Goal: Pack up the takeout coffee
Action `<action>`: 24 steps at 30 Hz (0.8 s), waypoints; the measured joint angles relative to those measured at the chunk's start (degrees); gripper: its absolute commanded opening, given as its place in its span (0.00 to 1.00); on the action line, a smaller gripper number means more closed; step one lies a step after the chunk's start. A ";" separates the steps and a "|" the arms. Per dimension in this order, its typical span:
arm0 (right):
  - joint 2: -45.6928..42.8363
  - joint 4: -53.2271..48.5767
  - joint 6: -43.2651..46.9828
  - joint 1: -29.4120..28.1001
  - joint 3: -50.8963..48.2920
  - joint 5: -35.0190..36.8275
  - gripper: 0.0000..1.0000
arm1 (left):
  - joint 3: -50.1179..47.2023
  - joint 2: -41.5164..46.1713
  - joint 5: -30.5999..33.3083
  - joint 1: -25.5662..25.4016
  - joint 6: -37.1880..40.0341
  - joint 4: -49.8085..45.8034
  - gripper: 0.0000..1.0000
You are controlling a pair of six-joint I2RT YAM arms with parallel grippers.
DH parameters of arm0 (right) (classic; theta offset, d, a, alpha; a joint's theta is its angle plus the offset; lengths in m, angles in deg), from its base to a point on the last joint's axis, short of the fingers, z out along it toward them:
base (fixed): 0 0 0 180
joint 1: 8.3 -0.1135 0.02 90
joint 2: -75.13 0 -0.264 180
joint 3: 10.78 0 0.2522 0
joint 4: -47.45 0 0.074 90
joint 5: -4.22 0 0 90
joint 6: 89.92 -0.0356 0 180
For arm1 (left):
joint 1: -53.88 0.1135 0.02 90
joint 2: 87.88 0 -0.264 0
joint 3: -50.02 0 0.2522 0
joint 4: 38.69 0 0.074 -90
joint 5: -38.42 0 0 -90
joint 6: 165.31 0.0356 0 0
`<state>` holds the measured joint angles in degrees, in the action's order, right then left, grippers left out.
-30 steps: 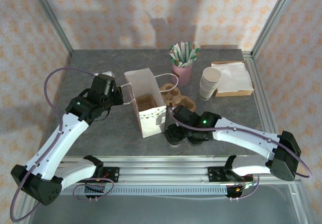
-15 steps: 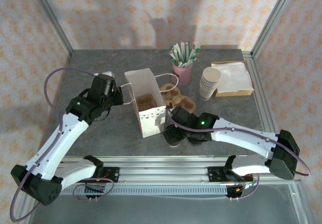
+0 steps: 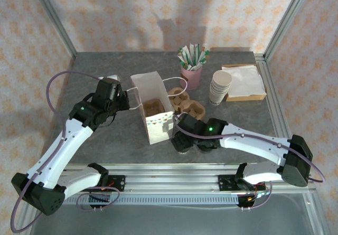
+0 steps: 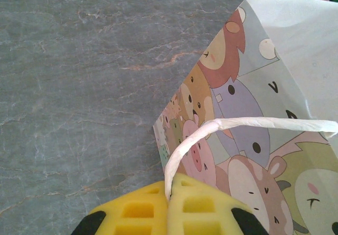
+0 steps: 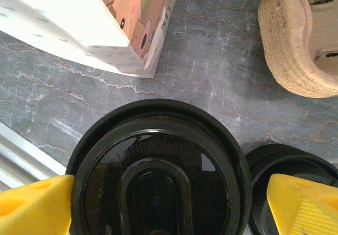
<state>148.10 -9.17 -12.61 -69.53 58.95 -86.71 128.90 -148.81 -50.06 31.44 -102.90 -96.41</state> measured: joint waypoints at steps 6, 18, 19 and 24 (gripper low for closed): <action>0.48 -0.68 -0.22 -0.48 0.83 0.61 0.81 | 0.00 0.00 0.00 0.00 0.00 0.00 0.00; 1.16 -0.87 -0.17 -0.50 0.94 0.50 0.80 | 0.00 0.00 -0.02 0.00 -0.44 0.00 0.00; 1.29 -0.85 -0.20 -0.50 0.94 0.46 0.80 | 0.00 0.00 -0.04 0.00 -0.46 0.00 0.00; 1.40 -0.83 -0.20 -0.50 0.90 0.28 0.79 | 0.00 0.00 -0.02 0.00 -0.66 0.00 0.00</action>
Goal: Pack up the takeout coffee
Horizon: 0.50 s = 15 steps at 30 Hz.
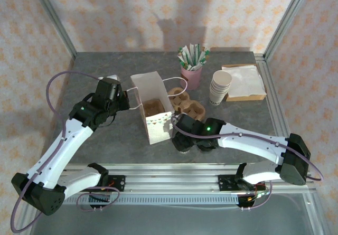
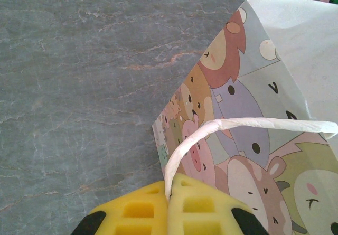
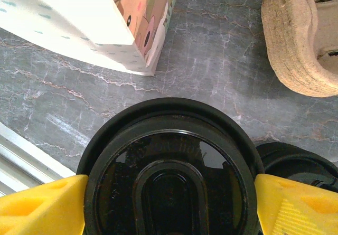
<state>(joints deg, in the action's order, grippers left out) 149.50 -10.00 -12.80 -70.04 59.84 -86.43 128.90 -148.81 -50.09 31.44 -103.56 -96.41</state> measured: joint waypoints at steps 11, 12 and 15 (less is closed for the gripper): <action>0.04 0.24 -0.04 0.00 -0.07 0.04 0.69 | 0.02 0.00 -0.17 0.00 -0.20 0.00 0.00; 0.02 0.26 -0.04 0.00 -0.07 0.04 0.68 | 0.04 0.00 -0.17 0.00 -0.20 0.00 0.00; -0.33 0.22 -0.22 0.00 -0.09 0.00 0.68 | 0.09 0.00 -0.17 0.00 -0.20 0.00 0.00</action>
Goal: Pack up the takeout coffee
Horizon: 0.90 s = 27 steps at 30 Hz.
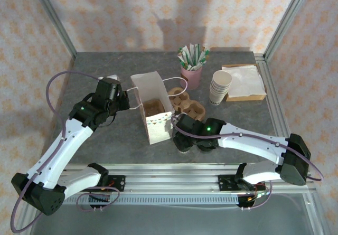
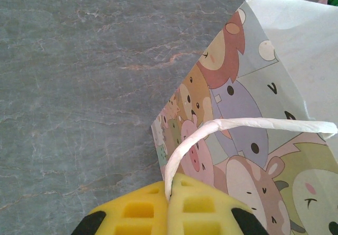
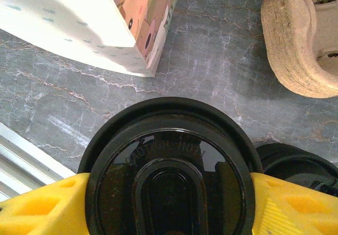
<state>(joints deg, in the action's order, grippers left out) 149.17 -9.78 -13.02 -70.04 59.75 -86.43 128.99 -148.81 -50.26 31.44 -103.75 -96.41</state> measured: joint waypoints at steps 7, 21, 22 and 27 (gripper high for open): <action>-3.52 -0.85 -1.11 0.00 -0.33 0.09 0.67 | 0.02 -0.33 -0.04 0.00 0.00 0.00 0.00; -9.73 -14.84 -3.21 0.00 12.83 1.53 0.66 | 0.44 -0.42 -1.11 0.00 -0.20 0.00 0.00; -10.10 -15.72 -3.21 0.00 13.99 1.53 0.66 | 0.44 -0.44 -1.14 0.00 -0.22 0.00 0.00; -11.93 -19.23 -2.49 0.00 19.50 1.53 0.66 | 0.46 -0.44 -1.79 0.00 -0.24 -0.09 0.00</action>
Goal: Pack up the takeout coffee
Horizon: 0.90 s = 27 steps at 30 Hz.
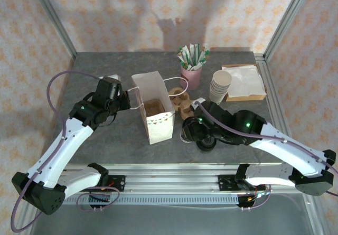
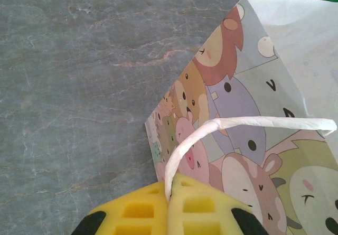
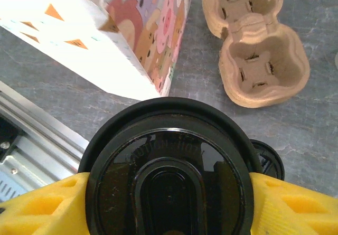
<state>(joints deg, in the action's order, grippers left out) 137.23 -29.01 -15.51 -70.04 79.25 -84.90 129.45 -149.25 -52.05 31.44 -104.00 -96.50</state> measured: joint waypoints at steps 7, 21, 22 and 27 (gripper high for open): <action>-0.20 -3.78 1.44 0.00 7.45 0.02 0.66 | 0.00 -0.04 -1.03 0.00 -0.48 -0.04 0.00; 2.08 -3.63 4.94 0.00 22.25 1.14 0.65 | 0.00 -0.02 -5.55 0.09 -2.80 -0.52 0.00; 2.82 -3.28 5.31 0.00 23.52 1.42 0.65 | -0.02 0.04 -5.73 0.09 -3.02 -0.55 0.00; 6.51 -1.42 6.71 0.00 28.13 2.23 0.65 | -0.04 0.98 -6.84 0.04 -4.33 -0.70 0.00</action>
<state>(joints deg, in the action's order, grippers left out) 143.75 -30.43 -8.80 -70.04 107.38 -82.67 129.40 -148.26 -58.89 31.49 -108.32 -97.20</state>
